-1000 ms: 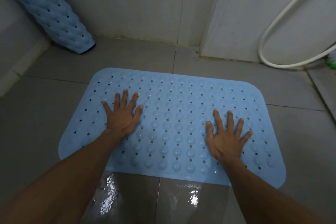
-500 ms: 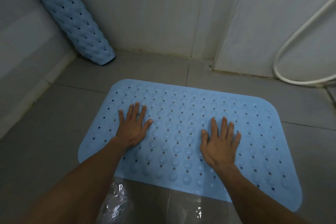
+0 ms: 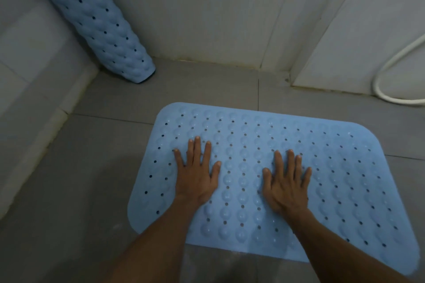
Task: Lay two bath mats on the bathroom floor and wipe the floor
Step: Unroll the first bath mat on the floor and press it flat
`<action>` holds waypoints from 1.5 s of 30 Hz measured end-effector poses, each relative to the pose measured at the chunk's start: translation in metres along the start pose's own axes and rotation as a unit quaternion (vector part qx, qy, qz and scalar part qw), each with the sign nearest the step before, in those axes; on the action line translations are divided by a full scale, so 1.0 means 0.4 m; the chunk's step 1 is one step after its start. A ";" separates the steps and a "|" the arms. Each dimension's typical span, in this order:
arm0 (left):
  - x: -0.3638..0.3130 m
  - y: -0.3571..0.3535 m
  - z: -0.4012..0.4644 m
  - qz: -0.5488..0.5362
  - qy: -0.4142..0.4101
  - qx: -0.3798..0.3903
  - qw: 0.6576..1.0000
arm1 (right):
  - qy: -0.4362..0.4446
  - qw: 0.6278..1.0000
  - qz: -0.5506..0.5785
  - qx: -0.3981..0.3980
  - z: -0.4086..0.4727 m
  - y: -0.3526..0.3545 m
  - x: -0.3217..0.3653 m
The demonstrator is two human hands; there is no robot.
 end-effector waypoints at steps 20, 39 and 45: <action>0.024 0.100 0.151 -0.090 0.028 -0.115 0.989 | 0.096 0.986 0.096 -0.101 0.267 0.089 0.337; 0.037 0.052 0.294 -0.021 0.026 -0.014 0.999 | 0.056 0.995 0.047 -0.068 0.271 0.093 0.357; 0.030 0.066 0.310 0.005 0.012 -0.007 1.000 | 0.043 0.996 0.052 -0.052 0.277 0.102 0.354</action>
Point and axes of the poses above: each hand's wrist, its own z-axis towards the middle knuckle, its own y-axis out of the back of the hand, x = y × z, the point moved 6 cm from there along z, towards the middle knuckle, and after that the axes turned 10 degrees about -z, right-handed, at the moved point
